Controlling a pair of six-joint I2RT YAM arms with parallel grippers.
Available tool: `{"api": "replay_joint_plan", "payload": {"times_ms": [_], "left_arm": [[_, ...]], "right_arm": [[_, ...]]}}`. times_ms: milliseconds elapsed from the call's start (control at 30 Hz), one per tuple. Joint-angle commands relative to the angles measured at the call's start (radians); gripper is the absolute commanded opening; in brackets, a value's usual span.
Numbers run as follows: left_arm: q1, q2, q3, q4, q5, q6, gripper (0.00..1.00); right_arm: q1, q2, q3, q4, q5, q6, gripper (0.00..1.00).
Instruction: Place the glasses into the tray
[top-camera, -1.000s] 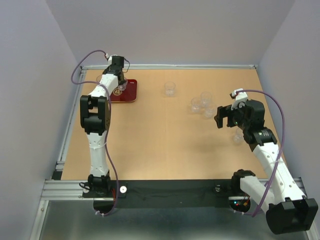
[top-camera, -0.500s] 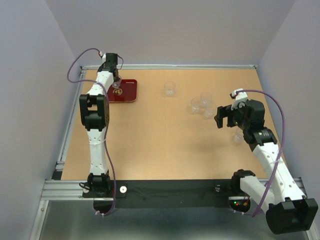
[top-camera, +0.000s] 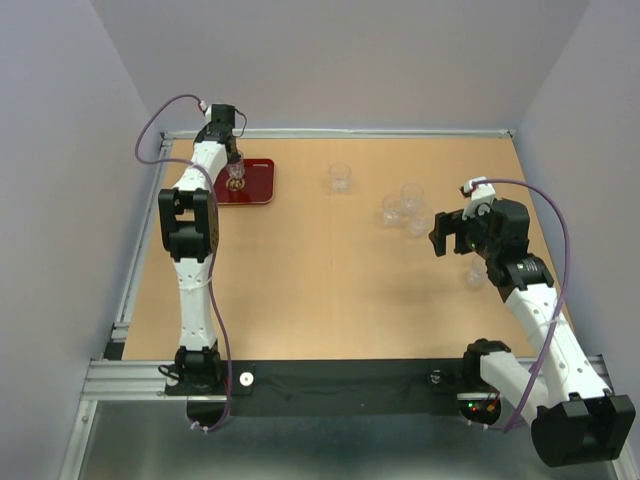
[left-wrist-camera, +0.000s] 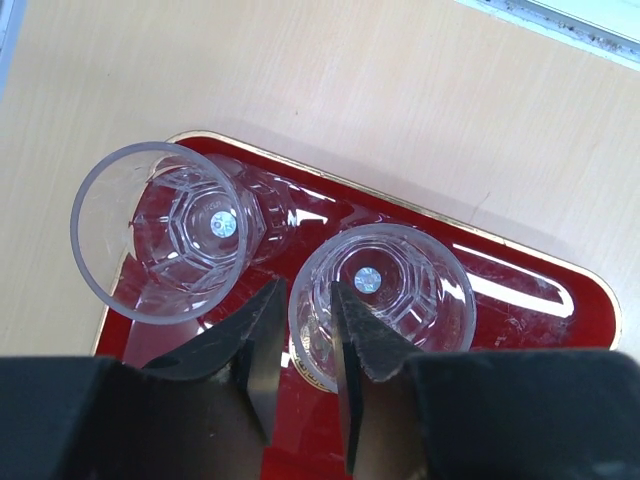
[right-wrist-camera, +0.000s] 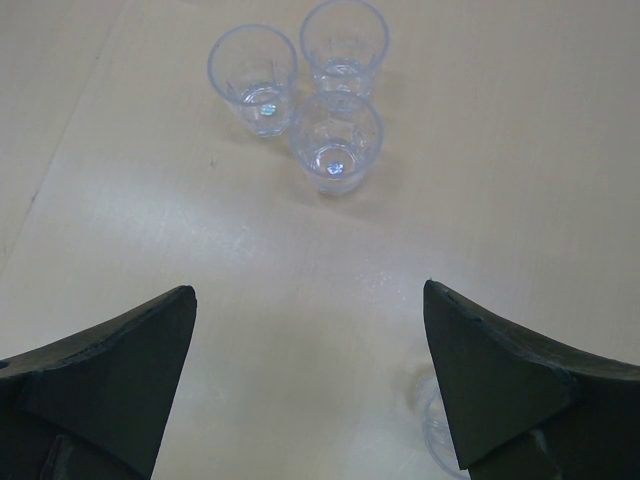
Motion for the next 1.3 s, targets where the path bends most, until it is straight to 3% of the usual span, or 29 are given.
{"api": "replay_joint_plan", "payload": {"times_ms": [0, 200, 300, 400, 600, 767, 967, 1100, 1267], "left_arm": [[0.009, -0.079, 0.070, -0.003, -0.004, 0.009, 0.37], [0.009, -0.137, 0.083, -0.011, 0.037, 0.005, 0.38], [0.009, -0.198, 0.068, -0.005, 0.087, 0.000, 0.44], [0.008, -0.295, -0.019, 0.043, 0.164, -0.006, 0.52], [-0.015, -0.526, -0.393, 0.282, 0.379, -0.037, 0.67], [-0.090, -0.602, -0.528, 0.383, 0.560, -0.064, 0.70], [-0.205, -0.563, -0.584, 0.485, 0.677, -0.136, 0.70], [-0.267, -0.494, -0.562, 0.515, 0.680, -0.179, 0.70], [-0.318, -0.385, -0.490, 0.514, 0.649, -0.204, 0.69]], "right_arm": [[-0.011, -0.007, -0.004, 0.052, 0.004, -0.009, 1.00], [-0.012, -0.009, -0.006, 0.048, -0.016, -0.020, 1.00], [-0.012, -0.010, -0.009, 0.038, -0.056, -0.044, 1.00], [-0.012, -0.010, -0.010, 0.026, -0.091, -0.074, 1.00], [-0.012, -0.006, -0.013, 0.015, -0.165, -0.126, 1.00], [-0.012, 0.025, 0.002, 0.015, -0.205, -0.137, 1.00], [-0.012, 0.152, 0.086, 0.015, -0.288, -0.124, 1.00], [-0.012, 0.235, 0.111, 0.016, -0.318, -0.129, 0.96], [-0.012, 0.228, 0.086, 0.019, -0.297, -0.143, 0.96]]}}
